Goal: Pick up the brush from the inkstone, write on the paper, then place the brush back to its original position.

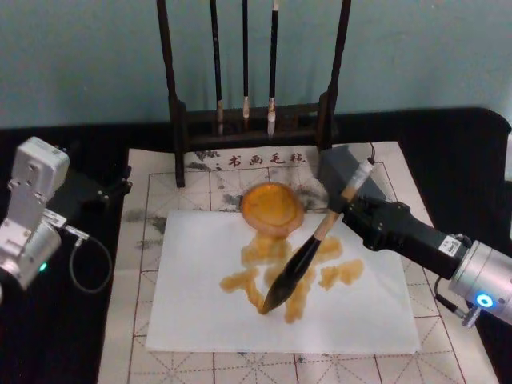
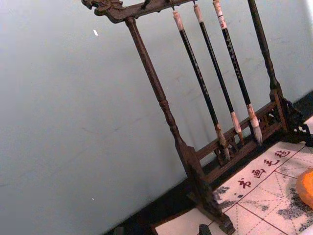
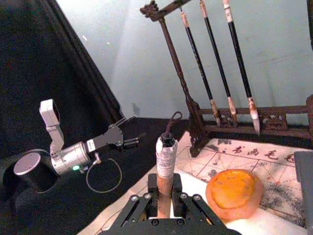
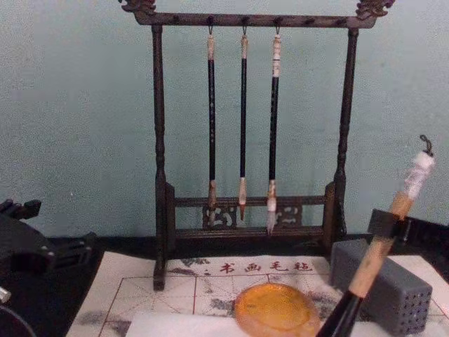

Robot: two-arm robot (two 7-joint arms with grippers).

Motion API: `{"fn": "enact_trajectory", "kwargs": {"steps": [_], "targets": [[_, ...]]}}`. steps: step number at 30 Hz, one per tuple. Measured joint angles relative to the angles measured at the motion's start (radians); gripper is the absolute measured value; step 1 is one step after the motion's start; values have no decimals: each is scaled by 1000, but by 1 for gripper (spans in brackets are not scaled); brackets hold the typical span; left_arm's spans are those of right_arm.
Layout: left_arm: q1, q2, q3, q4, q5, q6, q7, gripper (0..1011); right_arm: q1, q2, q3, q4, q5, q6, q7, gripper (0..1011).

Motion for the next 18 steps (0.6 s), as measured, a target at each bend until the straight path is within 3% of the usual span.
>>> {"fn": "enact_trajectory", "kwargs": {"steps": [11,18], "targets": [[0,0,0,0,0,0,0,1001,10,-18,21,3,2,-18,0,179],[0,0,0,0,0,0,0,1001,42,-54,44,32,42,-24,-5,179]]}}
